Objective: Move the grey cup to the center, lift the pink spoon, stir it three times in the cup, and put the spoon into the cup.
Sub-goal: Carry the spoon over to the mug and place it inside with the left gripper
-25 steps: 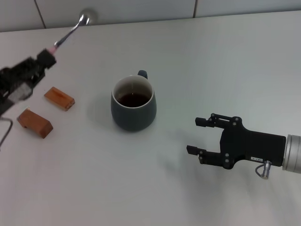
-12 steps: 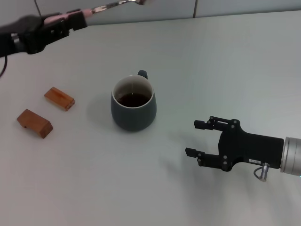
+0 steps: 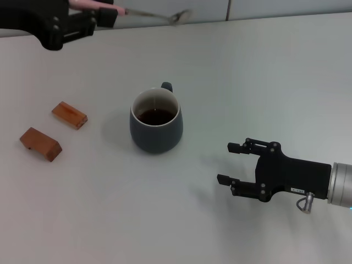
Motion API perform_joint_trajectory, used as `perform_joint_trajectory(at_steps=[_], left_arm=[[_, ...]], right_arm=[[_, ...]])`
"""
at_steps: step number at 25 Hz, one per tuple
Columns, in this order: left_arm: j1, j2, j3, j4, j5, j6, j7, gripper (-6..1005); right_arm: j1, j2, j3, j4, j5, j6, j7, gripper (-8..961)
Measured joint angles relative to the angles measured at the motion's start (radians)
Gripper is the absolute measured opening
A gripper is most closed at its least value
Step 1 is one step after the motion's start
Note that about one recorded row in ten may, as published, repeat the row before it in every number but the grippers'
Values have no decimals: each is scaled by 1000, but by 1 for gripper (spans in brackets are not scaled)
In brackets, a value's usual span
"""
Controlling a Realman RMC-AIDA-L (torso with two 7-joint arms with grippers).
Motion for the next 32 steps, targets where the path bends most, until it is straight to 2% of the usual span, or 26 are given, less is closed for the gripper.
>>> perform_joint_trajectory(at_steps=[2, 3, 6, 10, 11, 19, 21, 25, 32], left_arm=[[-1, -1, 21, 41, 24, 0, -3, 136], [-7, -4, 94, 135, 103, -1, -14, 135], [-12, -4, 140, 183, 152, -1, -19, 138], [-19, -9, 261, 268, 274, -4, -46, 141], [-27, -11, 314, 293, 318, -7, -59, 142], [-55, -14, 420, 300, 410, -14, -95, 150], [-65, -17, 509, 297, 475, -33, -115, 152], [-70, -19, 616, 285, 548, -64, -144, 155], [-71, -20, 713, 251, 604, -108, -165, 162]], right_arm=[[0, 0, 0, 0, 2, 0, 0, 742], [-1, 0, 0, 0, 2, 0, 0, 742], [-2, 0, 0, 0, 2, 0, 0, 742], [-3, 0, 0, 1, 1, 0, 0, 743], [-3, 0, 0, 1, 1, 0, 0, 743], [-7, 0, 0, 2, 0, -2, 0, 743], [-7, 0, 0, 3, 0, -2, 0, 743], [-8, 0, 0, 10, 0, -5, 0, 742], [-15, 0, 0, 13, 0, -8, -3, 742]])
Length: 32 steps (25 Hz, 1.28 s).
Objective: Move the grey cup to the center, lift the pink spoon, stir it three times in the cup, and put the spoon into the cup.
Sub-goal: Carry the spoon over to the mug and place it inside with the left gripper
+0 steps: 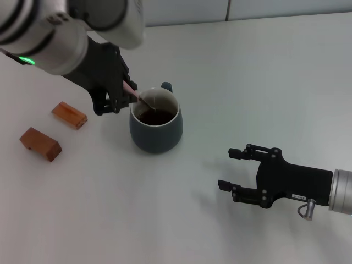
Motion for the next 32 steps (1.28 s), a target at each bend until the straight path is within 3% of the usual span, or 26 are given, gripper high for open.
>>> perform_joint_trajectory(at_steps=[1, 3, 4, 6, 17, 32], left_arm=[[-2, 0, 40, -27, 23, -29, -13, 163], [-2, 0, 40, -27, 23, -29, -13, 164], [-7, 0, 118, -85, 64, -76, -27, 165], [-11, 0, 144, -104, 73, -96, -35, 167], [-46, -1, 197, -194, 99, -151, -46, 177], [-68, -1, 190, -248, 144, -188, -67, 191]], right_arm=[[-2, 0, 0, 1, 0, -1, -1, 742], [-3, 0, 0, 1, 0, -1, -2, 743], [-4, 0, -1, 1, 0, -1, -2, 743], [-4, 0, -1, 4, 0, -2, -3, 743], [-6, 0, -2, 14, 0, -2, -6, 742], [-5, -1, -2, 14, 0, 0, -7, 742]])
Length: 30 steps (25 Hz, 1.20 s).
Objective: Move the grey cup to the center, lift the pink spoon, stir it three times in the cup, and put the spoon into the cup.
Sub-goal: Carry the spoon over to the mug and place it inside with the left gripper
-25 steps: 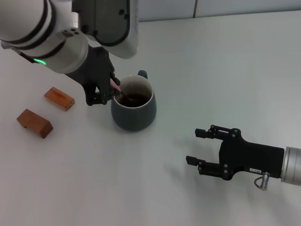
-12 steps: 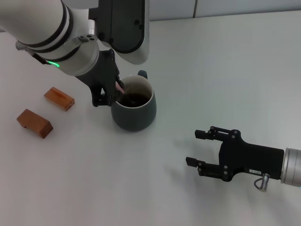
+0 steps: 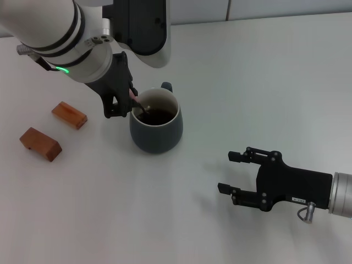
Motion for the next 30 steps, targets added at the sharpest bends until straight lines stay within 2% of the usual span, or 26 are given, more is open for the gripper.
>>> perform_joint_trajectory(at_steps=[10, 18, 23, 28, 30], left_arm=[[-5, 0, -14, 25, -29, 74, -2, 200], [-5, 0, -10, 21, -65, 41, 6, 208], [-5, 0, -7, -1, -31, -6, -1, 212], [-5, 0, -13, -1, -6, 3, -6, 217], [-5, 0, -39, 6, 2, 45, -8, 219]], right_arm=[[4, 0, 0, 0, 0, 6, 0, 742], [4, 0, 0, 0, 0, 6, 0, 743], [3, 0, 0, -1, 0, 3, 5, 743], [1, 0, 0, -2, 0, 1, 6, 743], [1, 0, 0, -2, 0, 1, 6, 743]])
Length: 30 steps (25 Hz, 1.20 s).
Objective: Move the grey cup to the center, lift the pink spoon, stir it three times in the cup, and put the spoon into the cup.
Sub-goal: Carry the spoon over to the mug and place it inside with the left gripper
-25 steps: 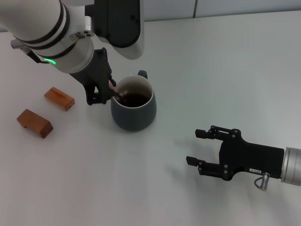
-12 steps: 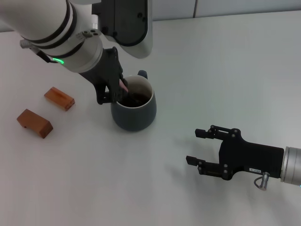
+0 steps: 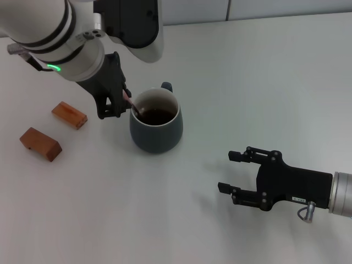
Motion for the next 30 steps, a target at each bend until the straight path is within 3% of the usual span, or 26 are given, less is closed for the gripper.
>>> perform_joint_trajectory(at_steps=[9, 14, 21, 30], left_arm=[[-1, 0, -15, 17, -59, 69, 6, 227], [-2, 0, 3, 11, -85, 28, 10, 231], [-4, 0, 39, -32, -22, -73, -23, 238], [-14, 0, 21, -16, -14, 30, -28, 246]], right_arm=[[-1, 0, 0, 2, 0, -2, 1, 743], [0, 0, 0, 2, 0, -3, 1, 742], [0, 0, 0, 2, 0, -3, 1, 742], [-1, 0, 0, 2, 0, -4, 3, 742]])
